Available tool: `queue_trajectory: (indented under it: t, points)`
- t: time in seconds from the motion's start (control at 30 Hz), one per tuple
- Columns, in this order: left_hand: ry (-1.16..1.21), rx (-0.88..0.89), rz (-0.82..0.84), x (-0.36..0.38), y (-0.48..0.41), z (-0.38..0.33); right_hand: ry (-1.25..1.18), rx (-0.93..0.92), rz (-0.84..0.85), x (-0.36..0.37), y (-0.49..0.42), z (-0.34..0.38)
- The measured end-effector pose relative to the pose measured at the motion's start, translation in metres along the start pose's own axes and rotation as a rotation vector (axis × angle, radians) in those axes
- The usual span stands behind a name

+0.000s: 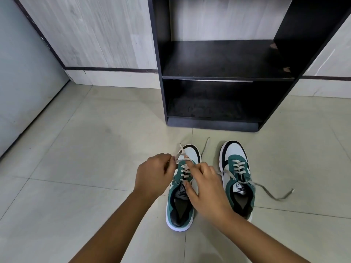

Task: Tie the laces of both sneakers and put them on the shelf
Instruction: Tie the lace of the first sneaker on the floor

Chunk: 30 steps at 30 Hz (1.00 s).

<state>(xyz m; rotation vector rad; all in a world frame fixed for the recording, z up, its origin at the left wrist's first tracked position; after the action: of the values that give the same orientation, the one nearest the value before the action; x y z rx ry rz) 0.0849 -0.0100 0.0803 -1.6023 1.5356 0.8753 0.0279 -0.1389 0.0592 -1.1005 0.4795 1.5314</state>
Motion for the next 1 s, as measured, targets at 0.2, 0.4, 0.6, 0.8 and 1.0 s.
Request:
queue_trajectory:
  t: [0.2, 0.4, 0.6, 0.8, 1.0]
  points:
    - [0.201, -0.084, 0.350, 0.010, 0.001, -0.012, -0.350, 0.141, -0.021, 0.020, -0.002, -0.009]
    - [0.221, -0.138, 0.094, -0.011, -0.011, 0.007, -0.697, 0.307, -0.203, -0.013, -0.006, -0.027]
    - [0.323, -0.333, -0.021, -0.003, -0.008, 0.047, -1.118, 0.662, -0.467, -0.047, -0.001, -0.073]
    - [-0.261, -0.291, 0.124, 0.025, 0.001, 0.083, 0.131, 0.409, 0.270, -0.050, 0.004, -0.081]
    - [0.038, -0.012, 0.344, 0.064, 0.021, 0.054, 0.109, 0.111, 0.515, 0.007, -0.002, -0.037]
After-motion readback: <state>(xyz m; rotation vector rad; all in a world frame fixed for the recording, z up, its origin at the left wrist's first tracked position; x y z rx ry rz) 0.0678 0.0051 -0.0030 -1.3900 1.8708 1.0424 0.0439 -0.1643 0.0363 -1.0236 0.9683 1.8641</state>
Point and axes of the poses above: each hand's wrist, its own y-axis away from the middle knuckle, its own x-axis out of the palm, z = x × y, the point moved 7 cm from there along -y, towards the middle knuckle, and after that the axes turned 14 degrees about -x, right-handed, at the moved point
